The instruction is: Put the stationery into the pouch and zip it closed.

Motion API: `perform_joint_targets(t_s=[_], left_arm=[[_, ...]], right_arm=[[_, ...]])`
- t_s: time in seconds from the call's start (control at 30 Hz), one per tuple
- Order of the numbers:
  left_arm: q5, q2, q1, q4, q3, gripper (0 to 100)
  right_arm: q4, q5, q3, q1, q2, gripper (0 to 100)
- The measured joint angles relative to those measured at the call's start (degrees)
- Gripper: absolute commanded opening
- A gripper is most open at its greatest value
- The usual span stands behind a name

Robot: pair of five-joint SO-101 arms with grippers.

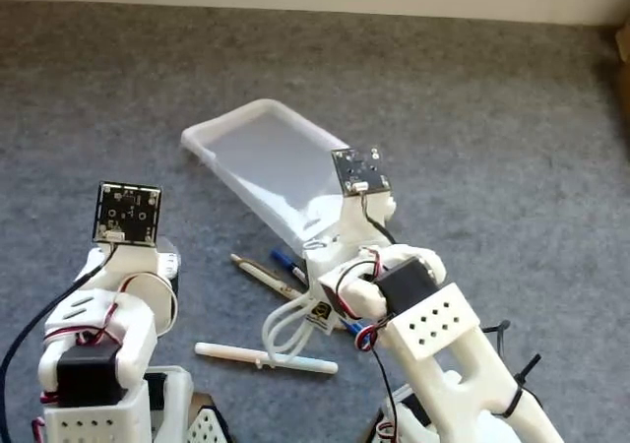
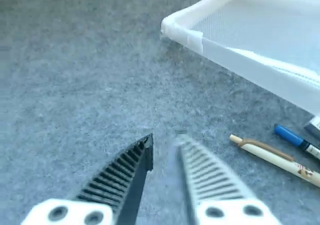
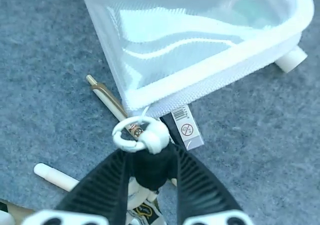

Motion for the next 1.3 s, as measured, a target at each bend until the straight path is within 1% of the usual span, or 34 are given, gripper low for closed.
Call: perform_joint_targets(t_s=[0.07,0.2,0.43,0.63,0.73,0.9,1.1,1.3], left_arm=[[0.18,0.00,0.00,1.76,-0.70,36],[3.25,0.00,0.26,4.92,-0.88,35],[4.31,0.00,8.62,5.54,-0.97,34],[4.31,0.00,12.57,5.54,-0.97,34],[4.48,0.00,12.92,5.54,-0.97,34],[7.30,0.00,13.10,3.87,-0.97,34],[8.88,0.00,13.10,0.44,-0.35,34],[9.85,0.00,13.10,-0.44,0.62,34]], right_arm=[[0.00,0.00,0.00,0.00,0.00,0.3],[0.00,0.00,0.00,-0.09,0.00,0.3],[0.00,0.00,0.00,-4.57,0.00,0.3],[0.00,0.00,-1.05,-5.19,0.00,0.3],[0.00,0.00,-2.29,-5.27,0.00,0.3],[0.00,0.00,-2.55,-5.71,0.00,0.3],[0.00,0.00,-2.55,-9.14,0.00,0.3],[0.00,0.00,-2.55,-9.23,0.00,0.3]])
